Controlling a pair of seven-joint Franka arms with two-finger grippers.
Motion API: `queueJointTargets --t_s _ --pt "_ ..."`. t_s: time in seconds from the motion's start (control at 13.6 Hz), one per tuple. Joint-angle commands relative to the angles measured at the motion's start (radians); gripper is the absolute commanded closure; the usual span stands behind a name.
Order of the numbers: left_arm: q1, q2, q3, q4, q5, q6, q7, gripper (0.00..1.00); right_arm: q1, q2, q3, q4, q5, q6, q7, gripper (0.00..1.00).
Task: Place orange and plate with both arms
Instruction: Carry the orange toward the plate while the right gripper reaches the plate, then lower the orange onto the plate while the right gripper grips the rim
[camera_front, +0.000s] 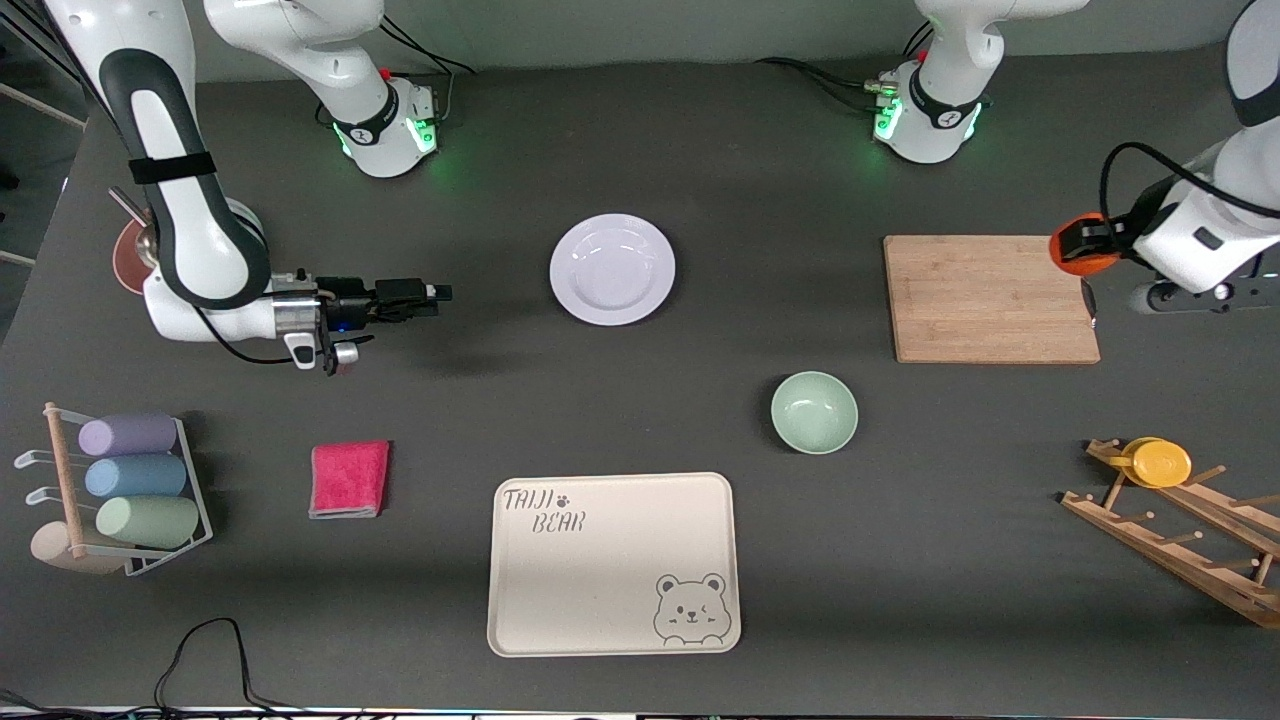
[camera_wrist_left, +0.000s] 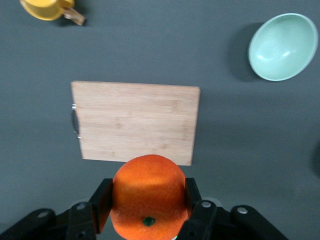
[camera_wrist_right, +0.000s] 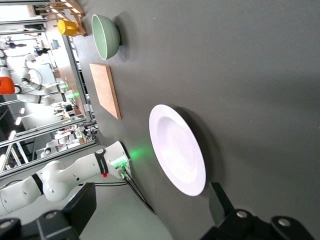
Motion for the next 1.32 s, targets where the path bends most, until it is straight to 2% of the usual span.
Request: queueJointTargets --t_s 0.0,0.29,0.44,0.66,0.81,1.03,1.25 --pt "-0.013 0.038 -0.093 0.034 -0.074 -0.006 -0.146 1.0 0.038 -0.014 -0.008 -0.077 0.078 0.059 -0.091 0.0" --pt "-0.027 0.138 -0.349 0.034 -0.088 0.15 -0.483 1.0 0.087 0.044 -0.008 -0.148 0.244 0.102 -0.292 0.0" --pt "-0.088 0.215 -0.424 0.034 -0.08 0.259 -0.701 1.0 0.087 0.079 -0.008 -0.157 0.273 0.1 -0.366 0.0" --pt "-0.253 0.331 -0.431 0.035 -0.062 0.43 -0.95 1.0 0.088 0.101 -0.008 -0.163 0.279 0.1 -0.372 0.0" --pt "-0.336 0.397 -0.431 0.034 -0.022 0.505 -1.046 1.0 0.113 0.129 -0.008 -0.165 0.33 0.1 -0.429 0.0" --pt "-0.442 0.477 -0.429 0.028 0.019 0.618 -1.173 1.0 0.16 0.162 -0.008 -0.173 0.413 0.102 -0.498 0.0" --pt "-0.525 0.569 -0.429 0.025 0.093 0.717 -1.289 1.0 0.162 0.178 -0.008 -0.179 0.424 0.102 -0.516 0.0"
